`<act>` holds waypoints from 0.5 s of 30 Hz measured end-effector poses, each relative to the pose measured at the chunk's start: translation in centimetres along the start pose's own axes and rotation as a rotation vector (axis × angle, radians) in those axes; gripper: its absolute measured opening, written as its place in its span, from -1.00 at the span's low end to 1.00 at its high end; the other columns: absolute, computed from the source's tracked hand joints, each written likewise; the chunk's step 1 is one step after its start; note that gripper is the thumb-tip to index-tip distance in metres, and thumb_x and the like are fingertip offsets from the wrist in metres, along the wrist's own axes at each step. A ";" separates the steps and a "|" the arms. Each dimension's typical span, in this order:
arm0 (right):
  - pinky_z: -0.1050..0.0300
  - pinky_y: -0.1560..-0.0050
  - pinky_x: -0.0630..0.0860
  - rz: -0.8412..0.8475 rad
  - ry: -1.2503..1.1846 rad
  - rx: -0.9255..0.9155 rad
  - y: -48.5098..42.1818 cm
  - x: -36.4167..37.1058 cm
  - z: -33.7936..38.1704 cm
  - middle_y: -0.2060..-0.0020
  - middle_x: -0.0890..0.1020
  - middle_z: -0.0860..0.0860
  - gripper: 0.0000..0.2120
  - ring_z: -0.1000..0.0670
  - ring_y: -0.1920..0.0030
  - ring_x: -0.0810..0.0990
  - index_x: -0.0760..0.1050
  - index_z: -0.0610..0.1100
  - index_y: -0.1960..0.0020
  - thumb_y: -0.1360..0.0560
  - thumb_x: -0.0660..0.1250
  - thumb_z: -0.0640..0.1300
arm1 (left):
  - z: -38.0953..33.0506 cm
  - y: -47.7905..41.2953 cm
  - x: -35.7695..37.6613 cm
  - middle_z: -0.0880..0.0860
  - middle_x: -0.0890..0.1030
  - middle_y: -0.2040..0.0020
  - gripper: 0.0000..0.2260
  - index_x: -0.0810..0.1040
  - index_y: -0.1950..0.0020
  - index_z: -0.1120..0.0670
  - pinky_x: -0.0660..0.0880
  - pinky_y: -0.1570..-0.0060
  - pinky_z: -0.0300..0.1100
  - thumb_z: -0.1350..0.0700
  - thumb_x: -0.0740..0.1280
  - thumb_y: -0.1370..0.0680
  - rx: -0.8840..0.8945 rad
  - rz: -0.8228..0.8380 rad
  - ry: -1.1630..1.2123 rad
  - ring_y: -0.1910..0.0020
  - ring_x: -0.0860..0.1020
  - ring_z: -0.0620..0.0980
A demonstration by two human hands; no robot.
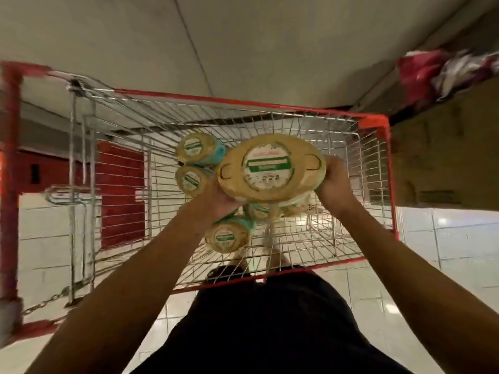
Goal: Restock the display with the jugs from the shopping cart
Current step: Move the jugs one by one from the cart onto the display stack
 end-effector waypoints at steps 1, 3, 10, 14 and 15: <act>0.01 0.21 0.58 -0.025 0.009 0.023 0.6 -0.3 1.3 0.35 0.66 -0.09 -0.91 0.02 0.26 0.59 0.65 -0.23 0.26 -0.42 0.40 -0.29 | -0.1 0.9 0.3 0.22 0.73 -0.01 -0.67 0.67 -0.19 0.16 0.68 0.03 0.03 0.05 0.15 -0.69 0.008 0.024 0.110 -0.06 0.72 0.14; -0.21 0.15 0.58 -0.129 -0.034 0.058 1.7 -1.1 3.2 0.24 0.65 -0.40 -0.86 -0.13 0.17 0.59 0.61 -0.44 0.15 -0.41 0.37 -0.33 | -0.9 3.6 2.7 0.09 0.76 0.15 -0.51 0.78 0.10 0.09 0.67 0.30 -0.11 -0.04 0.10 -0.71 0.019 0.106 0.200 0.18 0.76 0.05; -0.04 0.41 0.60 -0.345 -0.055 0.019 9.4 -2.5 7.6 0.28 0.66 -0.36 -0.85 -0.23 0.29 0.65 0.64 -0.32 0.17 -0.44 0.28 -0.35 | 0.6 8.9 6.1 0.14 0.76 -0.02 -0.57 0.81 0.12 0.05 0.70 0.09 0.12 -0.12 0.22 -0.64 0.077 0.180 0.065 0.05 0.75 0.17; 0.02 0.42 0.66 -0.495 -0.147 0.029 15.6 -4.9 8.6 0.24 0.73 -0.21 -0.79 -0.37 0.27 0.71 0.71 -0.13 0.12 -0.49 0.33 -0.33 | 3.2 10.6 10.0 0.22 0.69 -0.24 -0.57 0.68 -0.29 0.09 0.51 -0.32 0.26 -0.16 0.27 -0.61 -0.017 0.211 -0.042 -0.27 0.61 0.28; 0.00 0.43 0.66 -0.546 -0.157 0.031 17.1 -5.8 8.9 0.24 0.72 -0.23 -0.79 -0.40 0.26 0.70 0.72 -0.09 0.13 -0.49 0.33 -0.29 | 4.1 10.9 11.3 0.22 0.68 -0.25 -0.55 0.66 -0.31 0.09 0.52 -0.30 0.26 -0.19 0.28 -0.61 -0.036 0.241 -0.084 -0.26 0.62 0.28</act>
Point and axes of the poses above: each hand's wrist, its own y-axis away from the middle knuckle, its own x-axis out of the palm, z = x × y, the point moved 2 cm from there along -y, towards the middle knuckle
